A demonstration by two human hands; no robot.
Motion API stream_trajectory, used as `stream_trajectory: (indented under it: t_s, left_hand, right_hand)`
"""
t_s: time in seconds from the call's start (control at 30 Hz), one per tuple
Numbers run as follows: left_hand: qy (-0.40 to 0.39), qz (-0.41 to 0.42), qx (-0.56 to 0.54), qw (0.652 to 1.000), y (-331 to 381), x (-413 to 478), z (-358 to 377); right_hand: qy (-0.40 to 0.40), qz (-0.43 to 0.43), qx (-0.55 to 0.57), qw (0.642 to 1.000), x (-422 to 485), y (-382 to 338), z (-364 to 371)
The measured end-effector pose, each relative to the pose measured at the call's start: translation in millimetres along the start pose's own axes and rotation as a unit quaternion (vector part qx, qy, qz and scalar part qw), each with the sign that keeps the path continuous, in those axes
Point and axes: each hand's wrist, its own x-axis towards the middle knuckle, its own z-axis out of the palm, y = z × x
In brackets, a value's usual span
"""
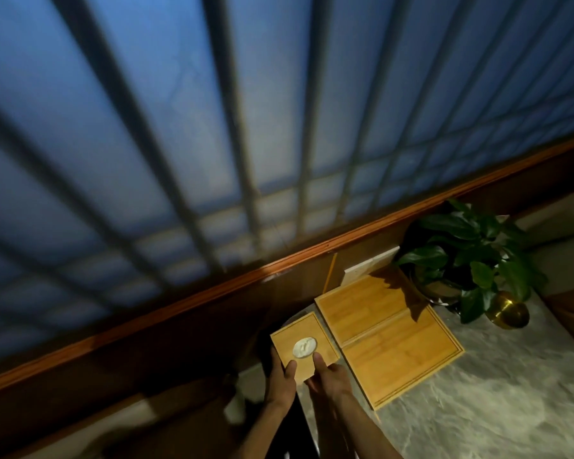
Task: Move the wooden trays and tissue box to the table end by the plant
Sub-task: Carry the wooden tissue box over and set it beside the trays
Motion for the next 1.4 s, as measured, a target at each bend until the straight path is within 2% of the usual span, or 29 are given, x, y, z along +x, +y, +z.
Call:
stream_trajectory:
  t_s: [0.17, 0.27, 0.43, 0.53, 0.6, 0.67, 0.73, 0.8, 0.83, 0.9, 0.97, 1.03, 1.2, 1.23, 1.27, 1.33, 1.4]
  left_hand:
    - [0.017, 0.018, 0.006, 1.000, 26, 32, -1]
    - [0.027, -0.001, -0.004, 1.000, 34, 43, 3]
    - [0.039, -0.021, 0.016, 0.999, 34, 51, 10]
    - [0.035, -0.028, 0.016, 0.999, 38, 46, 11]
    - [0.022, -0.030, 0.037, 0.999, 43, 42, 5]
    - [0.004, 0.010, 0.067, 0.998, 44, 34, -1]
    - [0.042, 0.079, 0.134, 0.987, 41, 21, -6]
    - [0.104, 0.184, 0.282, 0.936, 29, 10, -7]
    - [0.098, 0.210, 0.358, 0.904, 24, 5, -6]
    - [0.015, 0.169, 0.444, 0.880, 16, 0, -3]
    - [-0.027, 0.133, 0.486, 0.863, 11, 2, -5]
    - [-0.026, 0.117, 0.508, 0.853, 10, 2, -6]
    - [-0.018, 0.110, 0.535, 0.837, 14, 0, -4]
    - [-0.017, 0.114, 0.540, 0.834, 15, 1, -6]
    - [-0.017, 0.120, 0.536, 0.836, 15, 1, -8]
    - [-0.011, 0.136, 0.517, 0.845, 13, -2, -13]
    - [-0.011, 0.134, 0.511, 0.849, 16, -5, -18]
  right_hand:
    - [0.029, 0.018, -0.037, 0.999, 29, -32, 10]
    - [0.041, 0.042, -0.037, 0.998, 37, -41, 17]
    - [0.096, 0.023, -0.071, 0.993, 32, -38, 22]
    - [0.080, 0.035, -0.067, 0.994, 28, -42, 24]
    - [0.062, 0.015, -0.066, 0.996, 22, -44, 17]
    - [0.059, -0.035, -0.123, 0.990, 19, -37, 7]
    - [0.106, -0.071, -0.236, 0.963, 13, -22, -2]
    - [0.167, -0.171, -0.346, 0.907, 7, -4, -9]
    - [0.167, -0.242, -0.398, 0.869, 4, 3, -11]
    - [0.092, -0.342, -0.505, 0.787, 3, 14, -15]
    - [0.023, -0.356, -0.589, 0.725, 7, 16, -18]
    - [0.008, -0.357, -0.603, 0.714, 7, 16, -22]
    - [0.057, -0.396, -0.597, 0.695, 1, 7, -21]
    - [0.044, -0.397, -0.594, 0.699, 2, 5, -23]
    - [0.028, -0.390, -0.601, 0.697, 4, 4, -24]
    - [-0.014, -0.335, -0.613, 0.715, 7, 4, -27]
    - [-0.022, -0.316, -0.629, 0.710, 4, -2, -29]
